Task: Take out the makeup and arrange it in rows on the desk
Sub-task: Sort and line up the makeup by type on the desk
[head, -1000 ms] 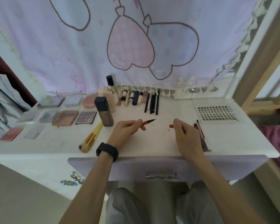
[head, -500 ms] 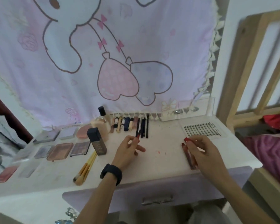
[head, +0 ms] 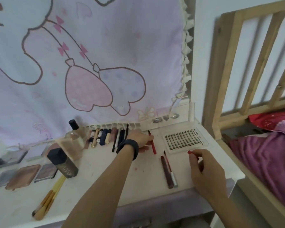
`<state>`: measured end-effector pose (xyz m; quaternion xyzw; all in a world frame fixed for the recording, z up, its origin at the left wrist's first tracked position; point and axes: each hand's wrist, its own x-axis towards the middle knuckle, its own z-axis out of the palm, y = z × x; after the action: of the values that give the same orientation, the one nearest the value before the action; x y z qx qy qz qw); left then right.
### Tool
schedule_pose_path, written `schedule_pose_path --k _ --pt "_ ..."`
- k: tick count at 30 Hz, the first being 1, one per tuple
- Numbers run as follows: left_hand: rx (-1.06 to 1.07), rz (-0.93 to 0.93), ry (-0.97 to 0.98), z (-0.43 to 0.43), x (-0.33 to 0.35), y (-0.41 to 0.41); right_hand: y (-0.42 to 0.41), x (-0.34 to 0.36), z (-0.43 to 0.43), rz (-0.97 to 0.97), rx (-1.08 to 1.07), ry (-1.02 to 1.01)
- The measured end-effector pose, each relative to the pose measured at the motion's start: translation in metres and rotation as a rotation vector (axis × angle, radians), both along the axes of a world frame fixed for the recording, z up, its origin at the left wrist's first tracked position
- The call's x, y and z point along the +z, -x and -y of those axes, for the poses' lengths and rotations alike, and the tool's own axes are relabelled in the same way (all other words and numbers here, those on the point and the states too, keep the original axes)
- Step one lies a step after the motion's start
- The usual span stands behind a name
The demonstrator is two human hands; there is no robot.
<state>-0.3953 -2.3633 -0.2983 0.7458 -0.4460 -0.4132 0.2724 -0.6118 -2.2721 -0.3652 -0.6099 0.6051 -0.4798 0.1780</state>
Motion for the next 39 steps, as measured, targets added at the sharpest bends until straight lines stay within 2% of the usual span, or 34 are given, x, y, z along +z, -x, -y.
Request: schedule_pose_path --k 10,21,26,29,33,39 --pt "-0.023 0.206 0.029 0.034 -0.019 0.020 0.004 -0.017 0.006 -0.076 -0.021 0.172" --pt "-0.041 0.221 0.116 0.031 -0.024 0.027 0.008 -0.021 0.006 -0.146 0.065 0.134" --pt "-0.052 0.220 0.142 0.027 -0.022 0.026 0.011 -0.021 0.006 -0.260 0.241 0.081" --pt "-0.045 0.235 0.175 0.008 -0.019 0.024 0.010 -0.019 0.004 -0.262 0.272 0.036" --pt "-0.071 0.309 0.231 -0.042 -0.026 0.019 0.000 -0.014 -0.006 -0.150 0.226 -0.021" --pt "-0.089 0.315 0.204 -0.106 -0.041 0.031 -0.013 -0.009 -0.026 -0.214 0.169 -0.031"
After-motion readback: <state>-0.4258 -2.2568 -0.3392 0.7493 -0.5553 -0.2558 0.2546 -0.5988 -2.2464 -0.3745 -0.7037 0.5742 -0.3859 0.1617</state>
